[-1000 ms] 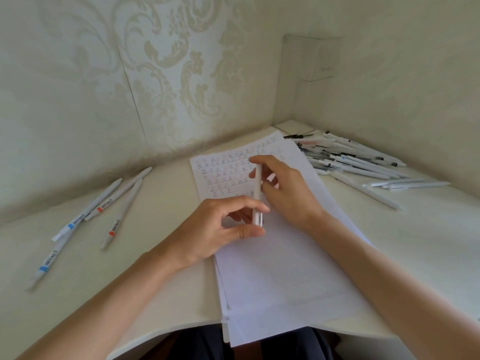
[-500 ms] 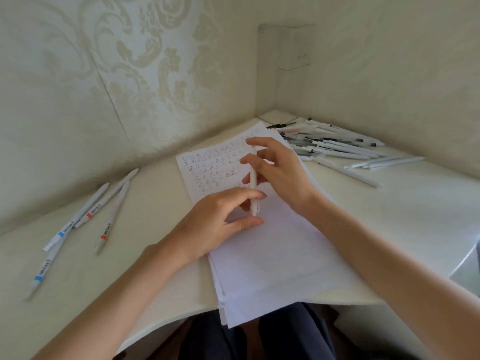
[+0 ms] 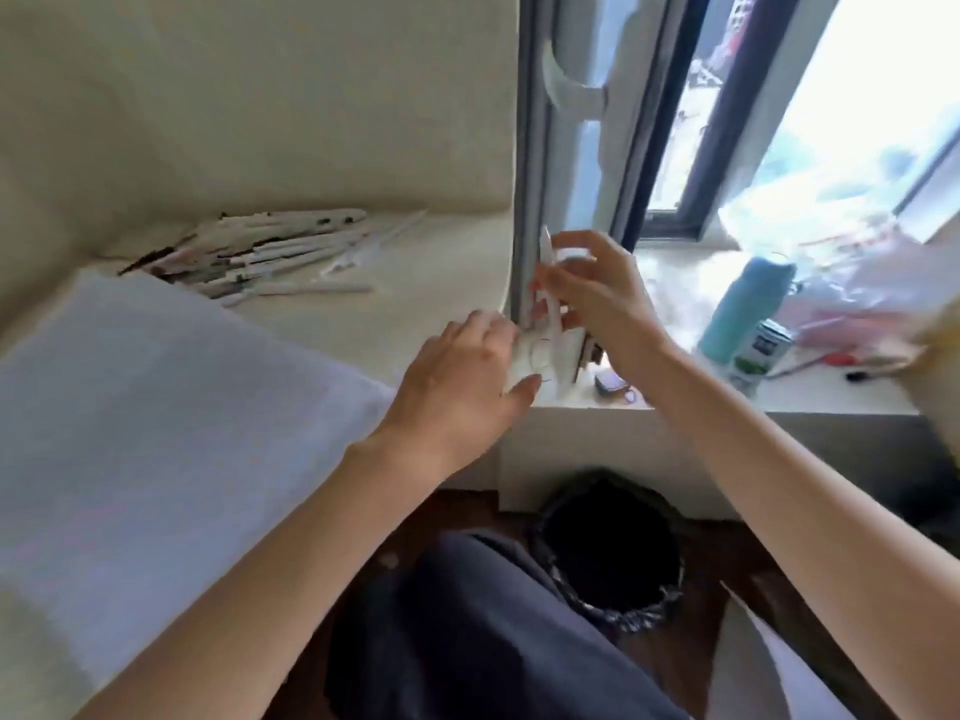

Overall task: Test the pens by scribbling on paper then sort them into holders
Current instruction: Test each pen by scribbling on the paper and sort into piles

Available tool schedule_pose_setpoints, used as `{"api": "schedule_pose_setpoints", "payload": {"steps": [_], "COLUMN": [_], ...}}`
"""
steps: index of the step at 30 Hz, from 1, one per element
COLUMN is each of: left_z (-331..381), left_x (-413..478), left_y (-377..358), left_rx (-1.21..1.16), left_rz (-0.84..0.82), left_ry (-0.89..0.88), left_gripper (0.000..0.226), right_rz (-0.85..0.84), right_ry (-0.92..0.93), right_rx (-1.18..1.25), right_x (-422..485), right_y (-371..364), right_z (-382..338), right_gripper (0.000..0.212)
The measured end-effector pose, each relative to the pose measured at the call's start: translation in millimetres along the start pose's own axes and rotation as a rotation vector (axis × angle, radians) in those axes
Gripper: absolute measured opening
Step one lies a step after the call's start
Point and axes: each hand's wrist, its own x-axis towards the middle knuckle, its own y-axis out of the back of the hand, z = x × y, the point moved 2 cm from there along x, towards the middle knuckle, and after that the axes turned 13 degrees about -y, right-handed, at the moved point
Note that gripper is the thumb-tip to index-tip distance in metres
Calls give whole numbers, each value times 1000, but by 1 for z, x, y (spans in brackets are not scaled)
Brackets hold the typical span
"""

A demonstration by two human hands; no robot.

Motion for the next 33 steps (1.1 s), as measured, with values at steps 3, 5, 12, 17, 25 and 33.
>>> {"api": "schedule_pose_setpoints", "payload": {"steps": [3, 5, 12, 17, 25, 33], "left_z": [31, 41, 35, 25, -34, -130], "left_x": [24, 30, 14, 1, -23, -70], "left_y": [-38, -67, -104, -74, 43, 40], "left_rx": [0, 35, -88, -9, 103, 59], "left_rz": [13, -75, -233, -165, 122, 20], "left_ry": [-130, -172, -19, 4, 119, 435], "left_gripper": [46, 48, 38, 33, 26, 42], "right_rz": [67, 100, 118, -28, -198, -306], "right_ry": [-139, -225, -325, -126, 222, 485], "right_rx": [-138, -323, -534, -389, -451, -839], "right_x": [-12, -12, 6, 13, 44, 113], "right_y": [53, 76, 112, 77, -37, -161], "right_z": [52, 93, 138, 77, -30, -20], "right_gripper": [23, 24, 16, 21, 19, 16]}}
